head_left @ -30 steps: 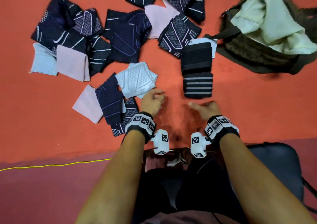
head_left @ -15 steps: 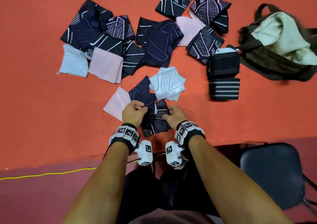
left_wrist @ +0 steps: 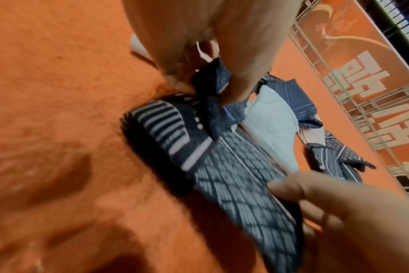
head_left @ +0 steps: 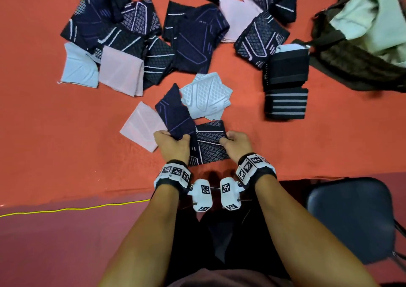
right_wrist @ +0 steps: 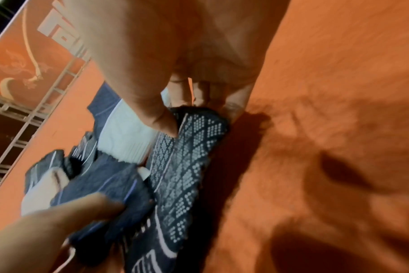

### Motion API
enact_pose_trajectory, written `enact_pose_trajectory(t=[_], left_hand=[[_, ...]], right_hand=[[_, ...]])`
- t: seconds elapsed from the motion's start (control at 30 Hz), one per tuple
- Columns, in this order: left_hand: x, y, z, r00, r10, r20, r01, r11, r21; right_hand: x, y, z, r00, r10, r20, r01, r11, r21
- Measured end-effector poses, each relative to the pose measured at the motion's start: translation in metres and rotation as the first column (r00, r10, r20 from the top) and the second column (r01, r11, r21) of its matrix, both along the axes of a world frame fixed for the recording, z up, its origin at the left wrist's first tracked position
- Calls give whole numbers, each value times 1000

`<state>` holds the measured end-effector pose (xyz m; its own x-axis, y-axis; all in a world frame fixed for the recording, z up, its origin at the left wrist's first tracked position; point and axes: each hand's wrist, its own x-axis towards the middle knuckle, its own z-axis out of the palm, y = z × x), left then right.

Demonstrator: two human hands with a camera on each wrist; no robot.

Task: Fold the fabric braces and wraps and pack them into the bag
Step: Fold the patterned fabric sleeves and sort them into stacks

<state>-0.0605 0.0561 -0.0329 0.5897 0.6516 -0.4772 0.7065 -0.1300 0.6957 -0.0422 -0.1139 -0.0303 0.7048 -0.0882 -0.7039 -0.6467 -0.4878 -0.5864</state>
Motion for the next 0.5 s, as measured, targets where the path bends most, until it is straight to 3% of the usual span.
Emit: enact_pose_trajectory(t=[0.1,0.27,0.37,0.5], left_hand=[[8,-11,-3,991,-118,58,114,991,67],[20,-52,-2,925,-372,76,379,917,-124],[16,-65,-9,909,-413,53,416,890,-189],[7,-52,-18,922,-387,25,387,919,-78]], right_hand=[[2,-45,8,992,-125,20,126,992,-23],[7,-83,17,964,-252,80,254,967,-10],[7,-95,9,942,-312,122,318,947,-36],[-1,-121,-1,950,-290,115,303,945,-120]])
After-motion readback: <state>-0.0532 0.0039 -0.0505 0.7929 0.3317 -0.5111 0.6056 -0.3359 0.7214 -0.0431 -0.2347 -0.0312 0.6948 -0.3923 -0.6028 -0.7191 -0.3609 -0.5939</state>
